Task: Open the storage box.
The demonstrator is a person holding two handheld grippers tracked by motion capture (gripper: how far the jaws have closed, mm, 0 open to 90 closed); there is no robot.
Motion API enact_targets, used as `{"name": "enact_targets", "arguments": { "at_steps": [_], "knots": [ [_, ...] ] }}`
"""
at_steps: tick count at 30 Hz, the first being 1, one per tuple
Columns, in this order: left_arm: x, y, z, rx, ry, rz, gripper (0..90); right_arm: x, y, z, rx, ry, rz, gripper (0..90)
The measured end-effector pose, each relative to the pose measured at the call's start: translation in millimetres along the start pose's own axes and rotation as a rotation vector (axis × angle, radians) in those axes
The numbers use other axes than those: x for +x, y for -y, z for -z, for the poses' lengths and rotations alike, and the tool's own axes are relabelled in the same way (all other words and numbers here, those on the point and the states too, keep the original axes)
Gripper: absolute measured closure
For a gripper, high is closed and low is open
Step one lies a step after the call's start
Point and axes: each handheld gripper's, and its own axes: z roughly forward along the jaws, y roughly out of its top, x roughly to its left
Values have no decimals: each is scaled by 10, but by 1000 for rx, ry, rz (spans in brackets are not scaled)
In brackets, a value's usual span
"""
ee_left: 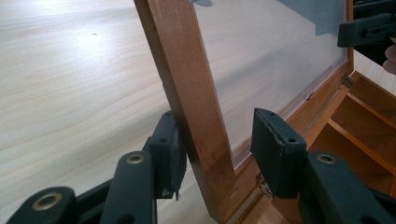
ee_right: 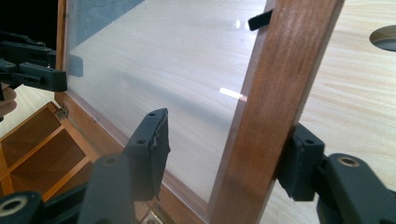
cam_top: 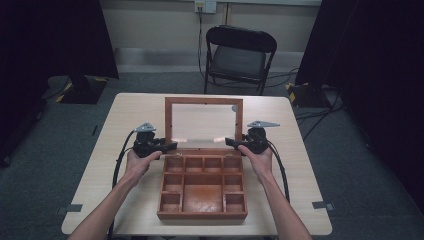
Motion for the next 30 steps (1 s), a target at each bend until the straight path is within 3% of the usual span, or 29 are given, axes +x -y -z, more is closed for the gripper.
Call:
{"name": "enact_targets", "arguments": {
  "at_steps": [7, 30],
  "knots": [
    [18, -39, -18, 20, -7, -11, 512, -14, 5, -44, 13, 3, -3, 379],
    [68, -33, -91, 18, -18, 36, 456, -73, 51, -125, 42, -13, -38, 319]
  ]
}}
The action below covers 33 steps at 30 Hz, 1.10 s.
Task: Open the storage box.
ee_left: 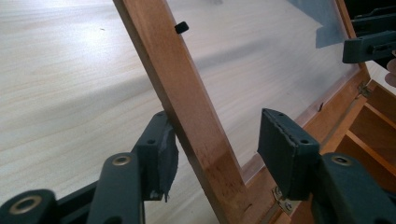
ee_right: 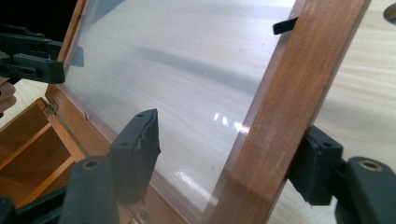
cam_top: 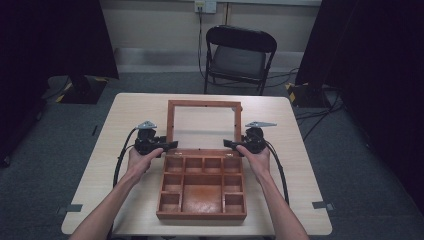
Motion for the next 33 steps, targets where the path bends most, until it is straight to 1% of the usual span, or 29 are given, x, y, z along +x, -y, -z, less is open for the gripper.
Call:
{"name": "enact_targets", "arguments": {
  "at_steps": [1, 2, 3, 5, 7, 9, 11, 15, 17, 18, 19, 20, 28, 32, 33],
  "knots": [
    [6, 1, -7, 6, 5, -3, 446, -5, 4, -6, 3, -1, -3, 313],
    [5, 3, -15, 2, 6, 8, 442, -8, 8, -11, 8, -2, -7, 309],
    [9, 3, -15, 8, 1, 2, 439, -11, 12, -15, 10, -3, -10, 306],
    [7, 4, -18, 7, 1, 6, 431, -19, 16, -22, 11, -6, -15, 302],
    [-2, 4, -25, 13, -12, 2, 420, -19, 20, -28, 12, -5, -16, 290],
    [6, 7, -27, 18, -18, -4, 407, -5, 21, -39, 14, 16, -2, 261],
    [19, 17, -31, 23, -17, 1, 399, 3, 25, -49, 16, 33, 3, 243],
    [19, 36, -42, 33, -11, -14, 364, -20, 51, -64, 22, 27, -11, 232],
    [17, 41, -49, 39, -22, -17, 342, -22, 60, -71, 22, 32, -14, 218],
    [20, 44, -54, 41, -22, -15, 326, -23, 62, -76, 23, 37, -12, 211],
    [21, 49, -59, 36, -18, 1, 322, -23, 63, -79, 27, 39, -16, 204],
    [30, 51, -59, 39, -9, 5, 321, -26, 67, -82, 29, 40, -17, 200],
    [48, 71, -81, 39, -4, 33, 315, -44, 97, -101, 33, 47, -25, 182],
    [63, 75, -78, 42, 1, 32, 310, -48, 98, -90, 33, 51, -19, 188],
    [62, 78, -78, 41, -11, 31, 299, -46, 98, -84, 33, 58, -14, 190]
  ]
}}
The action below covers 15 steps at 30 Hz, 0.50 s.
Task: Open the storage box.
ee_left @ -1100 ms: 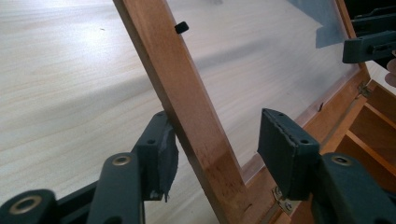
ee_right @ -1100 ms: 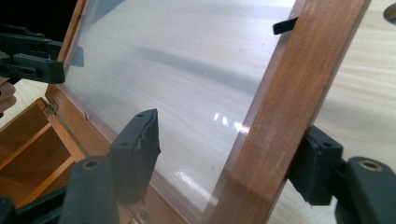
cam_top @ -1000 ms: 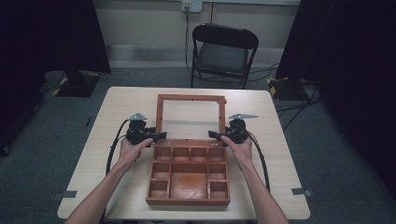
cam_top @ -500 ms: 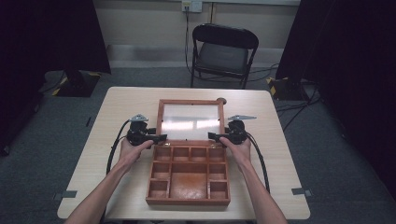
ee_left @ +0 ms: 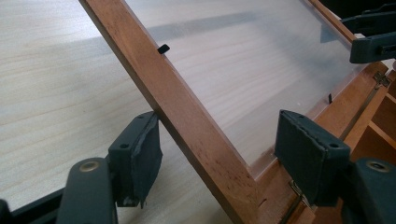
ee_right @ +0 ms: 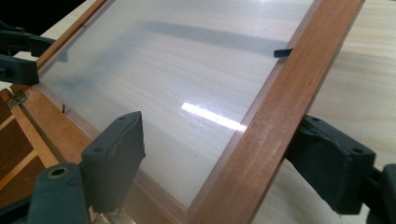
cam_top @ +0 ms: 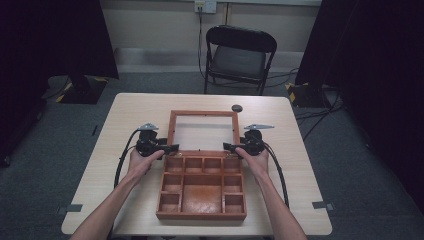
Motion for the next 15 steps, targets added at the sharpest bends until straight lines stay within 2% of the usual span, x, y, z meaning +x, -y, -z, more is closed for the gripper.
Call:
{"name": "enact_targets", "arguments": {
  "at_steps": [1, 2, 3, 4, 6, 8, 15],
  "knots": [
    [-11, 5, 3, -6, -18, -10, 288, -2, -1, 3, 3, 2, 0, 187],
    [-9, 2, 11, -2, -25, -34, 317, -10, 0, 4, 5, 6, -3, 172],
    [-7, 1, 15, -3, -15, -30, 318, -25, 6, -2, 20, 7, -14, 171],
    [-14, 0, 14, -5, -13, -20, 316, -54, 26, -11, 25, -13, -39, 171],
    [-20, 2, 10, 2, -13, -34, 314, -96, 68, -28, 18, -38, -74, 171],
    [-30, 6, -5, 2, -16, -27, 306, -120, 94, -45, 19, -54, -104, 171],
    [-21, 18, -1, 1, -17, -28, 311, -133, 96, -48, 27, -57, -110, 169]
  ]
}}
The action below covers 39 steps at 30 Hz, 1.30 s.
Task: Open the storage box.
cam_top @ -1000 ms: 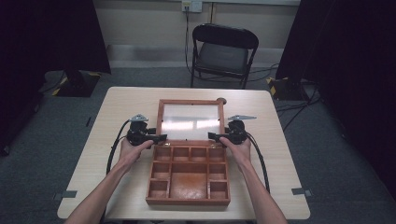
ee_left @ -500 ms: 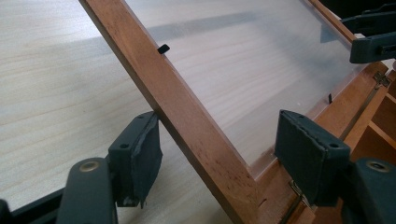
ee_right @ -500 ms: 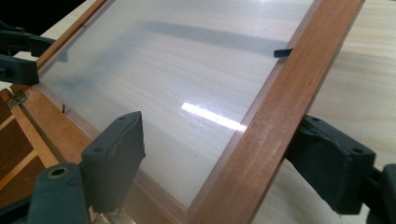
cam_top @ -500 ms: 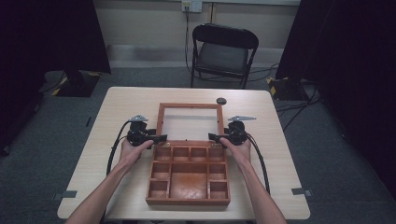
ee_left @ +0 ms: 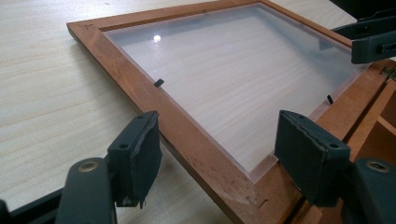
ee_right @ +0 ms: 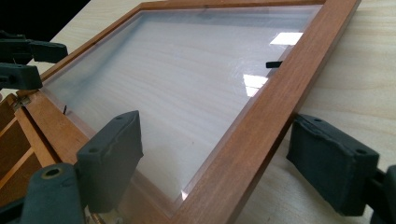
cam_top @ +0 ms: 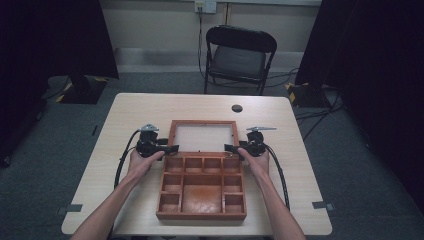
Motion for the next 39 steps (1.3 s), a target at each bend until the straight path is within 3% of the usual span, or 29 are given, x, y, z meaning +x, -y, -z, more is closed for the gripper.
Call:
{"name": "enact_targets", "arguments": {
  "at_steps": [5, 15, 22, 27, 33, 39],
  "knots": [
    [0, 2, 21, -6, -9, 5, 316, 21, -21, 51, -10, 43, 43, 208],
    [-65, -47, 173, -23, -39, -32, 291, 123, -85, 236, -40, 43, 74, 217],
    [-61, -1, 312, -32, -51, -25, 255, 230, -86, 421, -46, 41, 99, 187],
    [-67, 46, 441, -21, -58, -42, 250, 262, -16, 589, -57, 43, 109, 169],
    [-72, 127, 600, -9, -78, -57, 244, 267, 101, 841, -67, 101, 117, 152],
    [-68, 205, 721, -6, -83, -53, 209, 252, 224, 1081, -80, 129, 99, 148]
  ]
}}
